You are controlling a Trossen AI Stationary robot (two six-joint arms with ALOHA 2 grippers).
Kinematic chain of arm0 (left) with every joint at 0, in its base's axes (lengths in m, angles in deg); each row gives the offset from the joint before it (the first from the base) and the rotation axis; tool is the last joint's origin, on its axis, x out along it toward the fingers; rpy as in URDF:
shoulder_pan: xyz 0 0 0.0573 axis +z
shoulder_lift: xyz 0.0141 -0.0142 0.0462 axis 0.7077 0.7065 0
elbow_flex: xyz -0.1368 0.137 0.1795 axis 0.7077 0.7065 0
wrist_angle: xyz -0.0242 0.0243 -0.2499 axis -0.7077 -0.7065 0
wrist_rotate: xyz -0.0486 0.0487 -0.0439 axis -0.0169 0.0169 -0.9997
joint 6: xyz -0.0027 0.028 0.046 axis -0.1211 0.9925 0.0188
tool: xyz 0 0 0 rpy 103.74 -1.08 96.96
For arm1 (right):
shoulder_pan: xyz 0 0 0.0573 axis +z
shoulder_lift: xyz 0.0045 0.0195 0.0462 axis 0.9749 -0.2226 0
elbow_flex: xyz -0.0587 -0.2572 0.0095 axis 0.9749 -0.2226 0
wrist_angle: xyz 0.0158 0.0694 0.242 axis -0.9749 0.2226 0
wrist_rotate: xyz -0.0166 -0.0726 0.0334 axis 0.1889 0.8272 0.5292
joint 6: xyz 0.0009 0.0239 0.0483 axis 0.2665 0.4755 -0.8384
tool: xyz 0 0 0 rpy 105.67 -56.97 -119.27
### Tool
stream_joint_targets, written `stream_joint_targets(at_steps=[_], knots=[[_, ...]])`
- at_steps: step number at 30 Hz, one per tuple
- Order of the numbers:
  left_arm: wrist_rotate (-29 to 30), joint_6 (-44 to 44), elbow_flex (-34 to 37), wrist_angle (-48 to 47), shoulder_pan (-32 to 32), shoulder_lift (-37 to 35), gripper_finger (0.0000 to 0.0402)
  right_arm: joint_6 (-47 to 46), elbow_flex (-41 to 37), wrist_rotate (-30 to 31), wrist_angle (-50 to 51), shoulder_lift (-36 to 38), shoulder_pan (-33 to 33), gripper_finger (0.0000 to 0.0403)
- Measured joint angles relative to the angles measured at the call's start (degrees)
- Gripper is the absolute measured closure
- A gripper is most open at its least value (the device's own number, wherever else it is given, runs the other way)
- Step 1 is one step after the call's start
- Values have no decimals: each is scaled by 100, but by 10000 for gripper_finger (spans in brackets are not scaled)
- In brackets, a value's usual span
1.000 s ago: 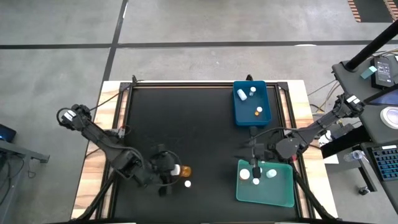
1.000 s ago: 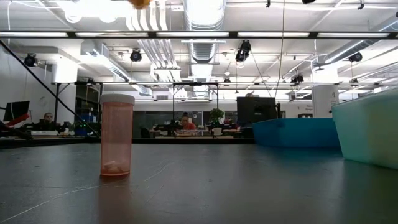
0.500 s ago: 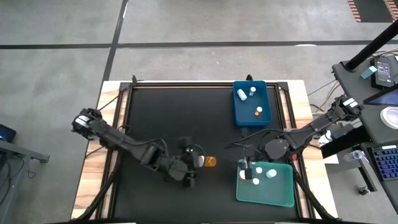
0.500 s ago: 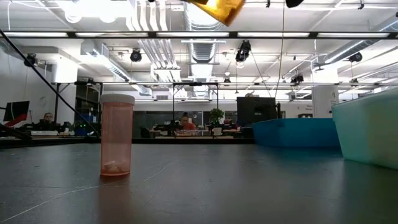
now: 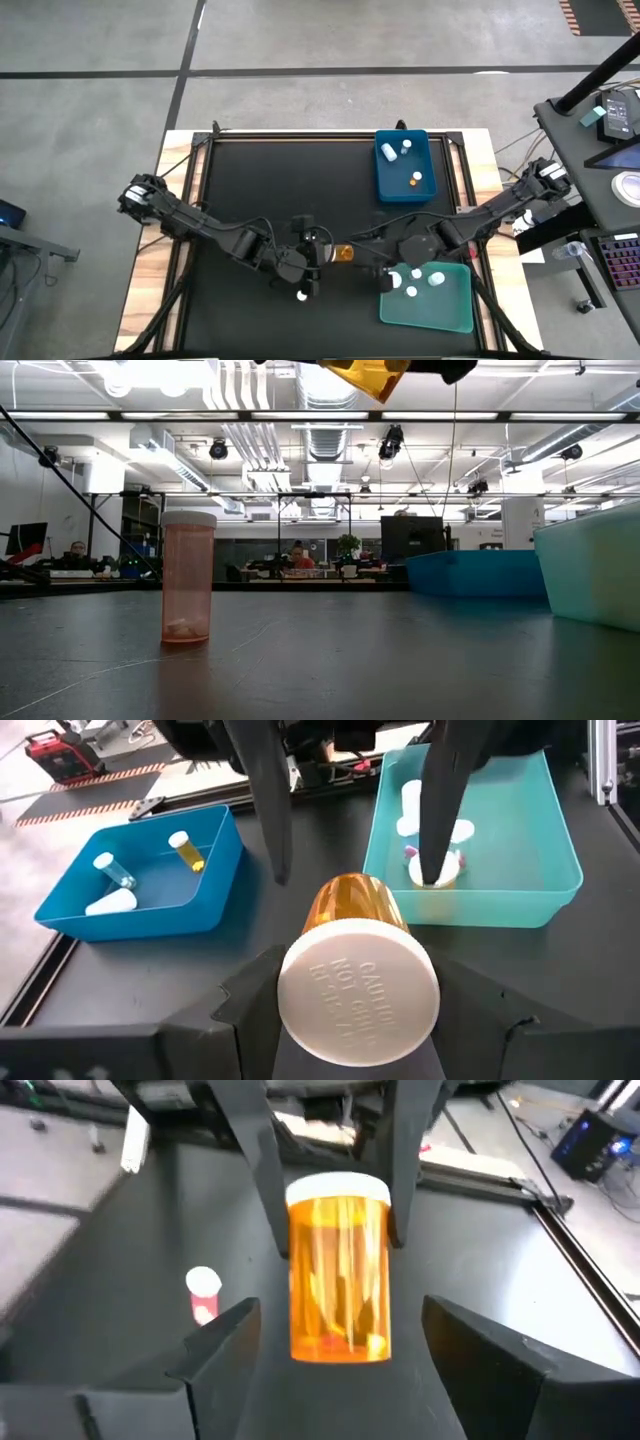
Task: Pick and place medicine bottles into bin by pill shape (circle, oval)
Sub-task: Put the orange pill bottle into the light green bin
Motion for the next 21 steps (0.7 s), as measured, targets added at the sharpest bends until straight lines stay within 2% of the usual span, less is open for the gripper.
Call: stream_joint_targets(at_steps=[10, 18, 21], knots=[[12, 37, 0, 102, 0, -1, 217, 85, 278, -9, 142, -363, -199, 142], [31, 23, 0, 138, 4, -7, 217, 96, 267, -23, 145, -382, -266, 176], [33, 20, 0, 151, 4, -7, 202, 116, 267, -35, 144, -390, -267, 197]])
